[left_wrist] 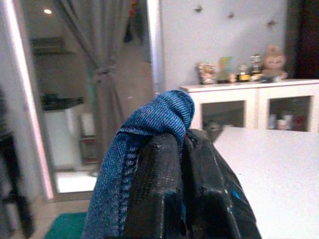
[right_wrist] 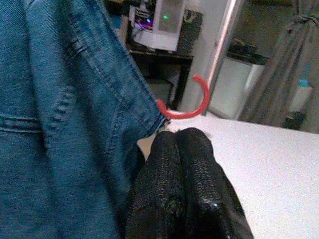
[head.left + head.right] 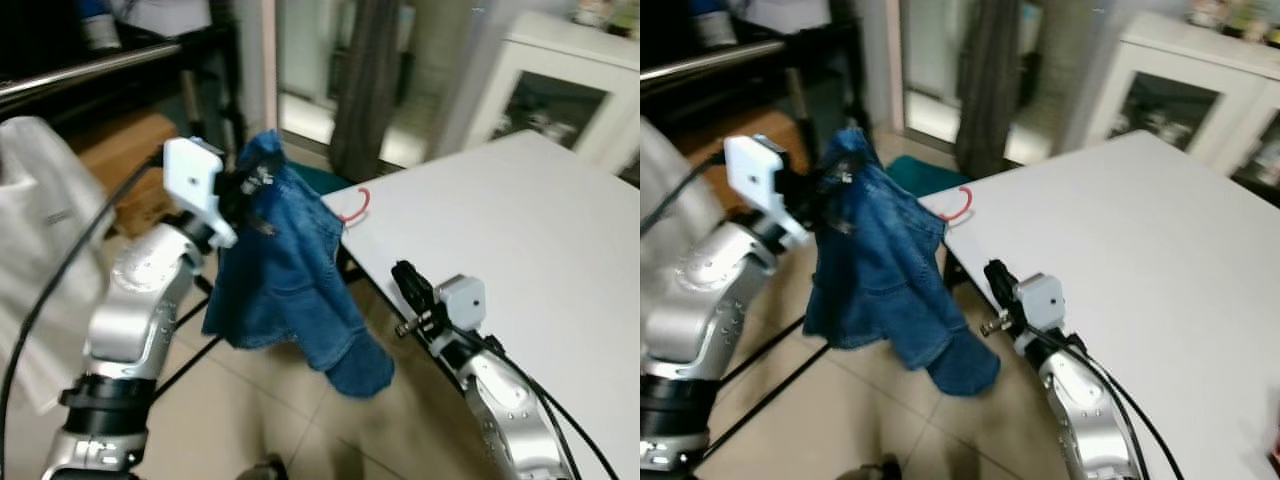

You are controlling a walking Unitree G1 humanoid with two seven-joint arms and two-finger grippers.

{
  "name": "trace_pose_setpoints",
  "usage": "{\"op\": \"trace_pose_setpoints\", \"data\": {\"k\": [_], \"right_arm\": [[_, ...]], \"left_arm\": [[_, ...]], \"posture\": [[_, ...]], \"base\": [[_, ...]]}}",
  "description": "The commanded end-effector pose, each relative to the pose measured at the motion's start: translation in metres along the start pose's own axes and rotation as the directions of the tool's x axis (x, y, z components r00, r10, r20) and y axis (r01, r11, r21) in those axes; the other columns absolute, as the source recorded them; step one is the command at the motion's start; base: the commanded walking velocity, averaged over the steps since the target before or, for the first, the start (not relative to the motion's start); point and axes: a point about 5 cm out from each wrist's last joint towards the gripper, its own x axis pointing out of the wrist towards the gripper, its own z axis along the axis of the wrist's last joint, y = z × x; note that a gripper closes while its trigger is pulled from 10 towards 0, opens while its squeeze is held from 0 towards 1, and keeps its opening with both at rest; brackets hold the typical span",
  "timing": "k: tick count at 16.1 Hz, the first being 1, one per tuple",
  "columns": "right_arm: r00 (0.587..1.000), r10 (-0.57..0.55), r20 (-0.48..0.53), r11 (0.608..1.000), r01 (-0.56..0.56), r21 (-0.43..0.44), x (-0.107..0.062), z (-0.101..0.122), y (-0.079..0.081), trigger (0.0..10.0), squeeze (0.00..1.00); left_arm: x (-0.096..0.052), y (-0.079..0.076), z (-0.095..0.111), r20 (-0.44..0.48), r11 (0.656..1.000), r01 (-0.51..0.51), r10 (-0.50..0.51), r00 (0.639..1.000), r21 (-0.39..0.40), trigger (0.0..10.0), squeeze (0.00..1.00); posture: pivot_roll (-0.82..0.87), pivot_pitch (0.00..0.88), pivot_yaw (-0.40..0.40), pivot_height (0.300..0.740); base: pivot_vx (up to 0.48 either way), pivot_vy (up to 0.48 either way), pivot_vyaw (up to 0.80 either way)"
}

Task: Hang hanger

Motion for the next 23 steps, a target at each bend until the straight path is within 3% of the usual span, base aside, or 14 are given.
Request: {"op": "trace_pose_setpoints", "data": {"k": [1,5,8,15,19,20,23], "right_arm": [[0.999,-0.035,-0.004,0.999,0.035,0.02,-0.001,0.0,-0.009,10.0,0.0],[0.999,-0.039,-0.016,0.999,0.04,0.017,-0.003,-0.001,-0.009,10.0,0.0],[0.999,-0.038,-0.021,0.999,0.038,0.019,-0.002,-0.002,-0.01,10.0,0.0],[0.998,0.013,-0.057,1.0,-0.013,0.004,0.002,-0.007,-0.005,10.0,0.0],[0.998,-0.056,-0.007,0.998,0.056,-0.037,0.018,0.005,-0.015,10.0,0.0],[0.996,-0.075,0.05,0.996,0.078,-0.046,0.026,0.018,-0.021,10.0,1.0],[0.994,-0.015,0.104,0.996,0.024,-0.084,0.037,0.038,-0.03,10.0,1.0]], "left_arm": [[0.008,0.0,0.016,0.065,0.999,0.02,-0.023,0.998,0.046,10.0,0.0],[0.011,0.012,0.036,0.123,0.996,0.018,-0.029,0.992,0.09,10.0,0.0],[0.007,0.014,0.03,0.112,0.995,0.03,-0.041,0.993,0.097,10.0,0.0],[0.0,0.011,0.04,0.175,0.991,0.061,-0.081,0.981,0.117,10.0,0.0],[0.0,0.004,0.044,0.199,0.987,0.099,-0.123,0.972,0.125,10.0,0.0],[0.001,0.002,0.045,0.201,0.984,0.111,-0.137,0.97,0.136,10.0,0.0],[0.004,0.0,0.048,0.209,0.98,0.128,-0.159,0.965,0.155,10.0,0.0]], "posture": [[0.1,0.029,-0.019,0.74],[0.1,0.031,-0.02,0.74],[0.1,0.034,-0.023,0.74],[0.12,0.047,-0.044,0.74],[0.12,0.049,-0.049,0.74],[0.12,0.048,-0.049,0.74],[0.12,0.047,-0.055,0.74]], "base": [[0.0,0.0,0.0],[0.0,0.0,0.0],[0.0,0.0,0.0],[0.0,0.0,0.0],[0.0,0.0,0.0],[0.0,0.0,0.0],[0.0,0.0,0.0]]}}
